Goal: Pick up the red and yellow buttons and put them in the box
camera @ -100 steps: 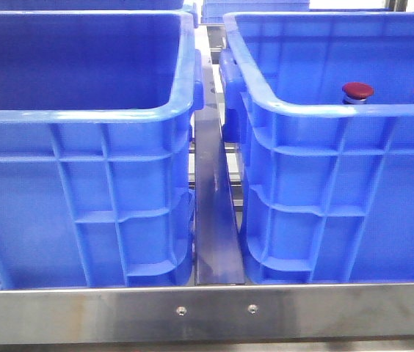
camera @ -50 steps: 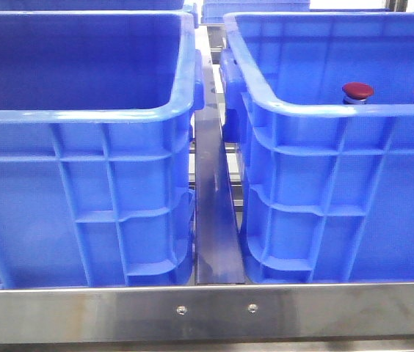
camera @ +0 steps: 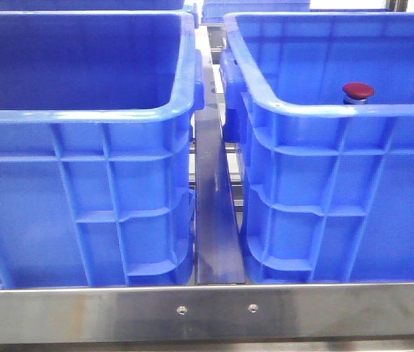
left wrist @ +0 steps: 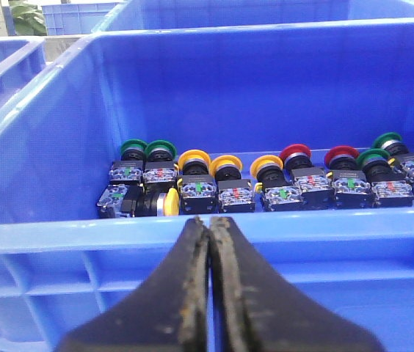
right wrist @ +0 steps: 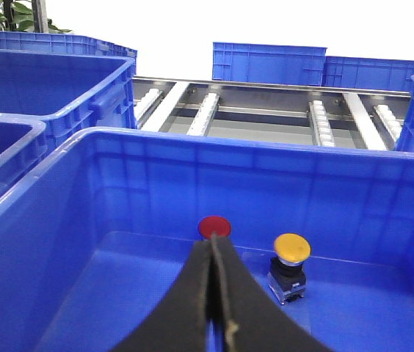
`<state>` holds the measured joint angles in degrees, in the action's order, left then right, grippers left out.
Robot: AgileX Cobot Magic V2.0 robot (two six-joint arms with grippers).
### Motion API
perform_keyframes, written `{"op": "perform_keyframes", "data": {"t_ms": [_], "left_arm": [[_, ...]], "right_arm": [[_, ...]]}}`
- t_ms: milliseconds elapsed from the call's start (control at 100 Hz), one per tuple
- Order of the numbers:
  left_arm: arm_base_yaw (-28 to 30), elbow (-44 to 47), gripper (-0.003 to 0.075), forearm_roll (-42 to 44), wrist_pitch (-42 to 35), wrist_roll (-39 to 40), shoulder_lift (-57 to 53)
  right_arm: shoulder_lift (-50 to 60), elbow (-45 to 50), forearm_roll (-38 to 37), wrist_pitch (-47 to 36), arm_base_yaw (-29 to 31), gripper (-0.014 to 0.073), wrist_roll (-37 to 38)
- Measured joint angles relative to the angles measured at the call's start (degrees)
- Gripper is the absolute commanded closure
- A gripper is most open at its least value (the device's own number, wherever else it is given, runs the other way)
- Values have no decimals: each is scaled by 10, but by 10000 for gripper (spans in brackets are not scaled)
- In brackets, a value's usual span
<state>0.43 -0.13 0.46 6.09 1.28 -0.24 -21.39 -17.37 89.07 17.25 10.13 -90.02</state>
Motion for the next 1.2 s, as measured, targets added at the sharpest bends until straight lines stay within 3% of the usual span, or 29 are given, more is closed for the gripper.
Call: {"op": "perform_keyframes", "data": {"t_ms": [320,500,590,760,900,1040,1200], "left_arm": [[0,0,739,0,0,0,0],[0,0,739,0,0,0,0],[0,0,739,0,0,0,0],[0,0,739,0,0,0,0],[0,0,739,0,0,0,0],[0,0,739,0,0,0,0],[0,0,739,0,0,0,0]], "right_arm": [[0,0,0,-2,-47,661,0],[0,0,-30,-73,-63,661,23],[0,0,-139,-102,-73,661,126],[13,2,-450,-129,-80,661,459],[41,11,-651,-153,-85,661,669],[72,52,-769,-172,-86,661,787],[122,126,-826,-232,-86,661,835]]}}
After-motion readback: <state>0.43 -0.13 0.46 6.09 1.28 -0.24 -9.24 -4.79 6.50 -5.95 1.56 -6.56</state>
